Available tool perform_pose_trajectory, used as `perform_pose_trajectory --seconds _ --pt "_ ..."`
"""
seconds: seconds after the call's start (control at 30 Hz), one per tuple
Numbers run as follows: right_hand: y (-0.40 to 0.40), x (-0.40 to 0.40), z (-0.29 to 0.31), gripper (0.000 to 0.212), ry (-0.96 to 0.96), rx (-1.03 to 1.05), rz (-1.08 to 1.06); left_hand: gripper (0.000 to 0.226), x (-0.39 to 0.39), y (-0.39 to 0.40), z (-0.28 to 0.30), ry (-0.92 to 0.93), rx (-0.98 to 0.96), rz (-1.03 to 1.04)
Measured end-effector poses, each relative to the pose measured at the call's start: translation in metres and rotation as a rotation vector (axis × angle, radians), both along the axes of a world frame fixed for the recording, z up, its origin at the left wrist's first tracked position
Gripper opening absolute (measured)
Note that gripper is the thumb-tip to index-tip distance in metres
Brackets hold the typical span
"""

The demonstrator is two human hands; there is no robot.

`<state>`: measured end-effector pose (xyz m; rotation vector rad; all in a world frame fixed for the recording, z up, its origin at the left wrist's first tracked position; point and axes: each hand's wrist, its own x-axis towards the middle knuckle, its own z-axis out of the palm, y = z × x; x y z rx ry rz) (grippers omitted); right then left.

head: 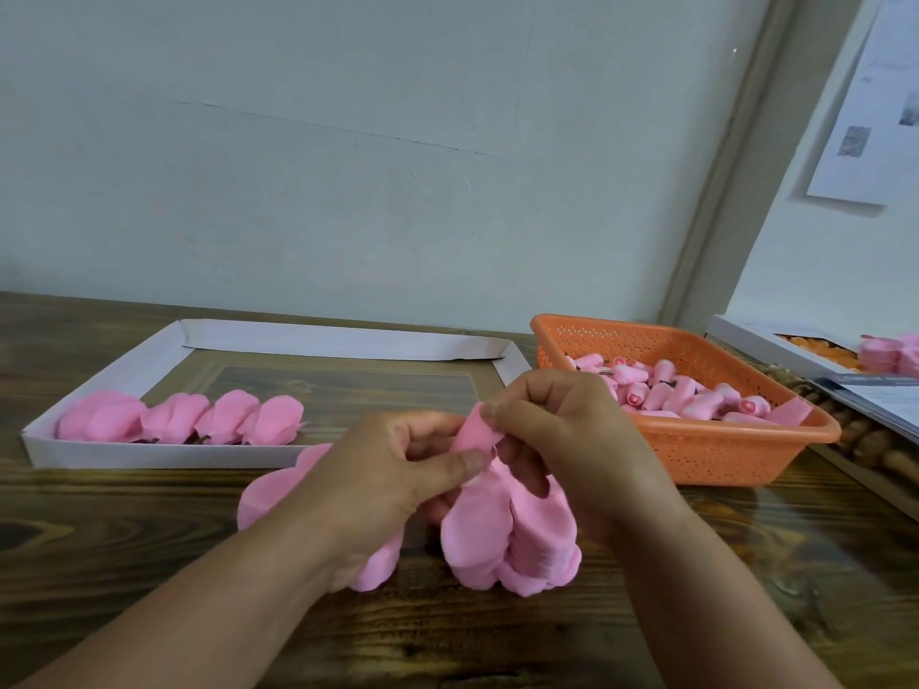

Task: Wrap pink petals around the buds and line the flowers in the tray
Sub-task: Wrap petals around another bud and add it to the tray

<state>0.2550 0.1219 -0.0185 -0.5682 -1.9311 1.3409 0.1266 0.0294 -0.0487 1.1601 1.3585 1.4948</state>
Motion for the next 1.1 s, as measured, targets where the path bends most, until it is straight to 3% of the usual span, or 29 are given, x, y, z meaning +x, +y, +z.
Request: perform_pose_trajectory --seconds 0.1,0.27,0.6,0.73,0.87,1.1 --pt "0.010 0.013 0.005 0.028 -0.029 0.027 0.125 0.034 -0.007 -0.001 0.004 -0.131 -0.058 -0.136" --pt "0.018 0.020 0.005 0.018 -0.054 0.026 0.267 0.025 -0.010 -0.004 0.008 -0.303 -0.073 -0.286" --pt "0.008 0.011 0.002 0.017 -0.034 0.033 0.217 0.025 -0.011 -0.004 0.008 -0.090 -0.106 -0.235" --pt "0.011 0.013 0.000 0.028 -0.084 -0.004 0.276 0.025 -0.012 -0.005 0.009 -0.092 -0.138 -0.265" --pt "0.009 0.010 0.000 0.005 -0.151 0.064 0.219 0.026 -0.009 -0.006 0.007 -0.082 -0.157 -0.258" --pt "0.006 0.004 -0.003 0.013 -0.142 0.070 0.114 0.027 -0.008 -0.006 0.008 -0.090 -0.176 -0.252"
